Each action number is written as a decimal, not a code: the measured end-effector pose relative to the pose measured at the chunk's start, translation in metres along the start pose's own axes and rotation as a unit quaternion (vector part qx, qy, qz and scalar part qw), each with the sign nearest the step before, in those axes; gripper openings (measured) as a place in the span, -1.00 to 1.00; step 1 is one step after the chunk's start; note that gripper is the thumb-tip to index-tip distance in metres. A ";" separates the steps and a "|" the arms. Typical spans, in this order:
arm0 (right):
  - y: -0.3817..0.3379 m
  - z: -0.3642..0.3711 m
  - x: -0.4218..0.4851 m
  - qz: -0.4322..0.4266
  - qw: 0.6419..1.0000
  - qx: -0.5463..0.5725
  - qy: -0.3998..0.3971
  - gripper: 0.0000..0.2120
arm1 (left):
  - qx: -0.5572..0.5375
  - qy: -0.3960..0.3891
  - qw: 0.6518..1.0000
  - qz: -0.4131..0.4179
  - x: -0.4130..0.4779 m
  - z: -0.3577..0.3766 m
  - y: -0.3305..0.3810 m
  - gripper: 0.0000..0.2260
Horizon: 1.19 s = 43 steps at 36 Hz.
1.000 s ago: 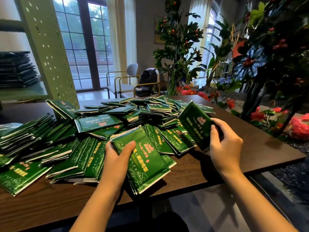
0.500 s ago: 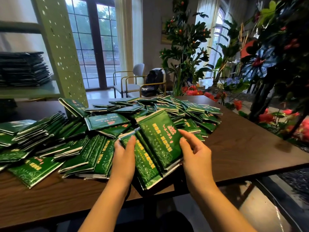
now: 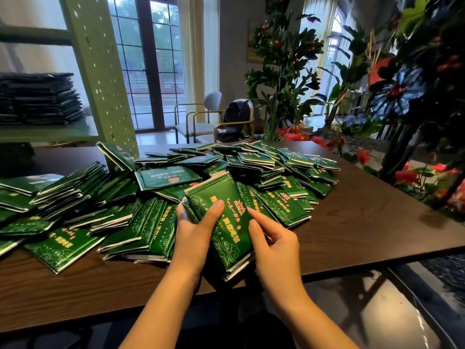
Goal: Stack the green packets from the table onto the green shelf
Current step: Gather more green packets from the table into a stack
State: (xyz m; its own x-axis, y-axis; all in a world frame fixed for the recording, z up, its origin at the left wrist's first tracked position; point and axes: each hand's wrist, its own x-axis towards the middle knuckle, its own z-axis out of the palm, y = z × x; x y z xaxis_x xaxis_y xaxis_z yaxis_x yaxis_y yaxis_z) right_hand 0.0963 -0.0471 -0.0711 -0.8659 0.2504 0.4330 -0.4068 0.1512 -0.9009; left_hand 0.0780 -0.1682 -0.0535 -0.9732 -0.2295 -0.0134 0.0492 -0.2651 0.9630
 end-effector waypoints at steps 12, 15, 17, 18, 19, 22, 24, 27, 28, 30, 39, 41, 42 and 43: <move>-0.008 -0.032 0.042 -0.075 0.982 -0.152 -0.083 -0.74 | 0.024 -0.003 1.000 -0.004 0.001 -0.002 0.001 -0.03; -0.004 -0.045 0.066 -0.063 0.958 -0.266 -0.091 -0.79 | 0.028 -0.003 1.000 0.007 -0.001 -0.001 0.003 -0.11; -0.001 -0.052 0.080 -0.016 0.932 -0.343 -0.120 -0.69 | 0.026 -0.005 1.000 0.009 -0.001 -0.001 0.003 -0.12; 0.000 -0.054 0.086 0.013 0.921 -0.363 -0.137 -0.63 | 0.025 -0.004 1.000 0.012 -0.001 -0.002 0.003 -0.20; 0.000 -0.055 0.091 0.037 0.914 -0.375 -0.148 -0.58 | 0.022 -0.006 1.000 0.013 0.000 -0.002 0.001 -0.29; 0.002 -0.056 0.100 0.080 0.896 -0.403 -0.166 -0.43 | 0.025 -0.012 1.000 0.011 0.003 -0.003 -0.002 -0.30; 0.002 -0.056 0.103 0.091 0.886 -0.423 -0.169 -0.33 | 0.022 -0.013 1.000 0.016 0.002 -0.002 -0.001 -0.14; -0.002 -0.056 0.102 0.102 0.895 -0.396 -0.179 -0.27 | 0.009 -0.020 1.000 0.021 0.005 -0.003 -0.004 -0.23; -0.003 -0.057 0.102 0.103 0.901 -0.381 -0.178 -0.28 | 0.007 -0.022 1.000 0.018 0.007 -0.004 -0.007 -0.29; -0.005 -0.061 0.102 0.116 0.914 -0.346 -0.175 -0.31 | 0.008 -0.027 0.999 0.020 0.008 -0.004 -0.009 -0.35; -0.005 -0.082 0.095 0.133 0.967 -0.150 -0.155 -0.35 | 0.006 -0.023 0.999 0.022 0.011 -0.006 -0.011 -0.23; -0.011 -0.081 0.090 0.137 0.977 -0.055 -0.153 -0.35 | 0.004 -0.028 0.999 0.015 0.011 -0.006 -0.012 -0.24; -0.013 -0.079 0.088 0.138 0.978 0.003 -0.154 -0.38 | 0.006 -0.021 1.000 0.015 0.010 -0.006 -0.010 -0.23; -0.017 -0.077 0.087 0.138 0.976 0.060 -0.159 -0.42 | 0.013 -0.022 0.999 0.022 0.010 -0.007 -0.010 -0.21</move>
State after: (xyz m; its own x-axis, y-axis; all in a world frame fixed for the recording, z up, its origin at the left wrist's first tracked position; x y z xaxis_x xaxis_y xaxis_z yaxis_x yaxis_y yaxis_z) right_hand 0.0506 0.0453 -0.0157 -0.9860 -0.0463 0.1605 -0.1608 0.0031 -0.9870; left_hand 0.0694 -0.1741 -0.0648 -0.9790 -0.1997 0.0401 0.0868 -0.2311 0.9691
